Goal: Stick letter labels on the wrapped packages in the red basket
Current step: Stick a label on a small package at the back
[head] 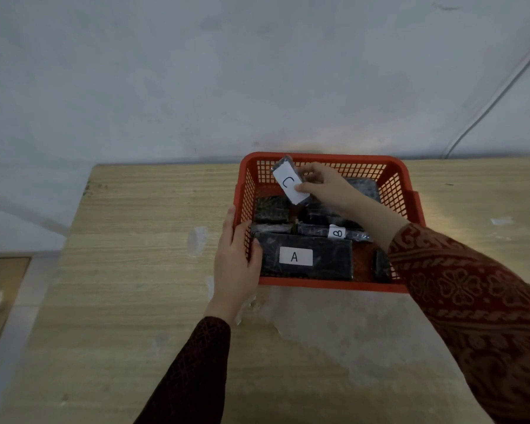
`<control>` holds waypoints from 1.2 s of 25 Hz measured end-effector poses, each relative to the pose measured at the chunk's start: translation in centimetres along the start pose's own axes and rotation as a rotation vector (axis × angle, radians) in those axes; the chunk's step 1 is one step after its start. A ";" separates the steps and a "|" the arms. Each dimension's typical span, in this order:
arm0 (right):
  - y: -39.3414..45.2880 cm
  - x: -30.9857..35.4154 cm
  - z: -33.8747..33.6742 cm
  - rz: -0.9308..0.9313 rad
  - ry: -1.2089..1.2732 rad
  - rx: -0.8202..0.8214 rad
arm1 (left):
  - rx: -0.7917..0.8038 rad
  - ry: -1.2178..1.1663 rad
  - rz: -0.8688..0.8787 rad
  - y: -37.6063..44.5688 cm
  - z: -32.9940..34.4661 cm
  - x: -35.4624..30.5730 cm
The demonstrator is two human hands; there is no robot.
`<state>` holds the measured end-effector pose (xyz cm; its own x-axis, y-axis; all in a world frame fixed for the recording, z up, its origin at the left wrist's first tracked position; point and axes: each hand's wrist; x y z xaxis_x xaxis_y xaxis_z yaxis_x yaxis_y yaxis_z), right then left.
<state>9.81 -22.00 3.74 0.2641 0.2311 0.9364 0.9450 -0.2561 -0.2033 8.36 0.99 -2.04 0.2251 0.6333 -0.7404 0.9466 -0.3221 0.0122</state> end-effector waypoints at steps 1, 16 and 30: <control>0.9 0.0 -0.2 -0.053 -0.160 0.017 | 0.000 -0.004 0.002 0.0 0.0 0.0; 7.0 -2.8 4.1 -0.410 -1.214 0.159 | -0.067 -0.085 0.057 0.2 0.8 0.9; 5.8 -2.0 3.5 -0.479 -1.302 0.344 | -0.069 -0.093 0.064 0.1 0.8 0.9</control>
<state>15.42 -20.70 -0.27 -0.2804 0.9588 0.0464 0.9413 0.2841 -0.1826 8.44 0.96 -3.22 0.2662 0.5440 -0.7958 0.9454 -0.3083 0.1054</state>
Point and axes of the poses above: each hand's wrist, its own y-axis towards the middle knuckle, its own z-axis out of the palm, x = y × z, and after that the axes turned 10 degrees about -z, right-handed
